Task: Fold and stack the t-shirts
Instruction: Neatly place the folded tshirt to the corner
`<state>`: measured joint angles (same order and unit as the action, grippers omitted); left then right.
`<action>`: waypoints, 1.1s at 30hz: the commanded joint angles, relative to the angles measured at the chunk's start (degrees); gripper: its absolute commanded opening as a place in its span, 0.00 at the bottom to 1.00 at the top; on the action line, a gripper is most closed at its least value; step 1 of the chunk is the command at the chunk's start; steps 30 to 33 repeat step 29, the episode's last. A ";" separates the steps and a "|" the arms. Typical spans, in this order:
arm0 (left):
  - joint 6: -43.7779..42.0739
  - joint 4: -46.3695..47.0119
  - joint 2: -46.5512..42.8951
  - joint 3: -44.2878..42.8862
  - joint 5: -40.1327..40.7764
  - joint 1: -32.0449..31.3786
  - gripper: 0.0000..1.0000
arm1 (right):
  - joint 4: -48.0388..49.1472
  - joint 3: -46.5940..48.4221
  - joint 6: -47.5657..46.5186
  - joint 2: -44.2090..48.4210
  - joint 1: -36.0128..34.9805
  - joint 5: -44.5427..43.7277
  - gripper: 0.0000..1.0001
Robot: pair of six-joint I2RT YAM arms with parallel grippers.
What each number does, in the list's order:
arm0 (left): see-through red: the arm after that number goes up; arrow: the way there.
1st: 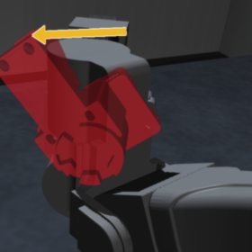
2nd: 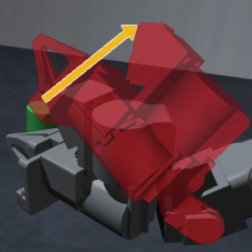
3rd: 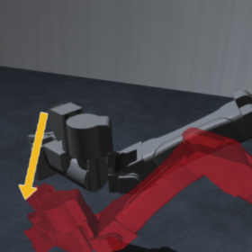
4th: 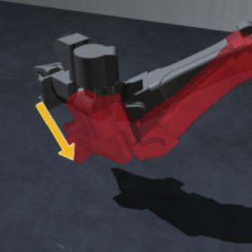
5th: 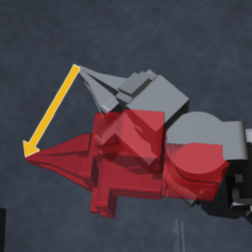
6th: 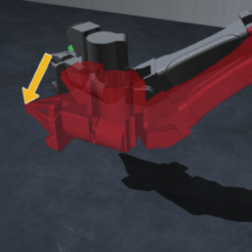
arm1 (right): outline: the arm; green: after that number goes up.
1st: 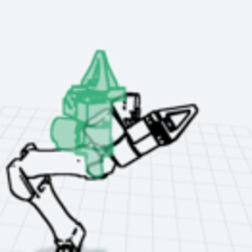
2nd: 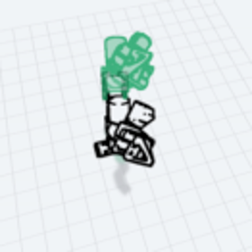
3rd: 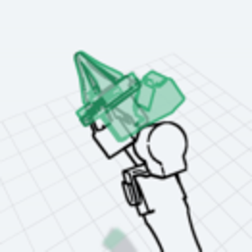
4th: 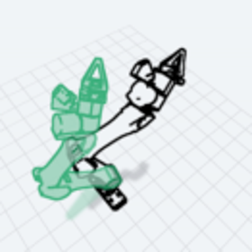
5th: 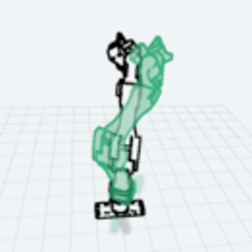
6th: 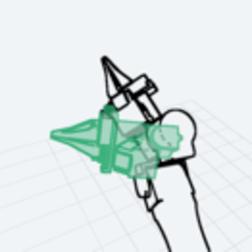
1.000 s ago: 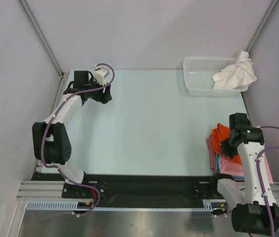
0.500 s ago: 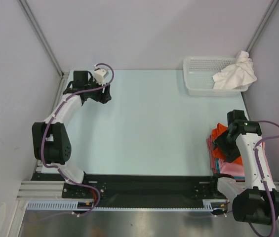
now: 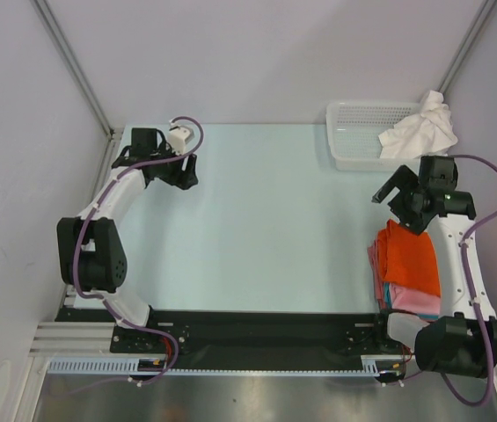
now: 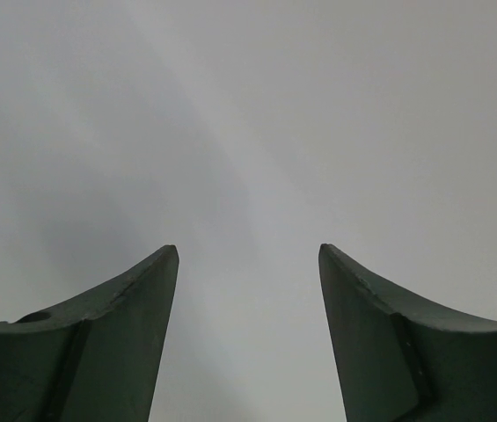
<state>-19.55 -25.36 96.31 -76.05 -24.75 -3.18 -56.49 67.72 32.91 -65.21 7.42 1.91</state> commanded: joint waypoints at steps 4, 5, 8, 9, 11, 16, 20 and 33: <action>-0.40 -5.55 -5.87 1.17 1.45 1.68 0.74 | 26.50 -5.14 -5.31 -1.50 1.10 -1.03 1.00; -0.31 -6.36 -6.31 1.34 2.24 1.95 0.74 | 29.65 -5.32 -5.92 -1.67 1.10 -1.03 0.99; 0.13 -6.63 -9.55 4.50 3.74 4.48 0.75 | 33.01 -5.41 -8.55 -3.34 1.10 -1.38 1.00; 0.65 -6.11 -11.91 6.94 3.66 6.06 0.75 | 33.63 -5.50 -9.17 -4.13 1.10 -1.65 1.00; 0.57 -4.79 -14.21 9.33 4.44 7.92 0.76 | 35.38 -5.50 -10.14 -5.01 1.10 -1.39 1.00; -1.54 -1.71 -21.07 18.28 8.05 8.37 0.78 | 38.55 -6.02 -11.90 -8.08 1.10 1.77 1.00; -2.68 -1.00 -23.62 21.82 8.49 8.45 0.78 | 42.94 -8.04 -11.90 -8.62 1.10 5.64 1.00; -3.39 -0.74 -24.42 23.32 9.20 8.45 0.78 | 45.42 -9.10 -13.48 -7.92 1.10 6.97 1.00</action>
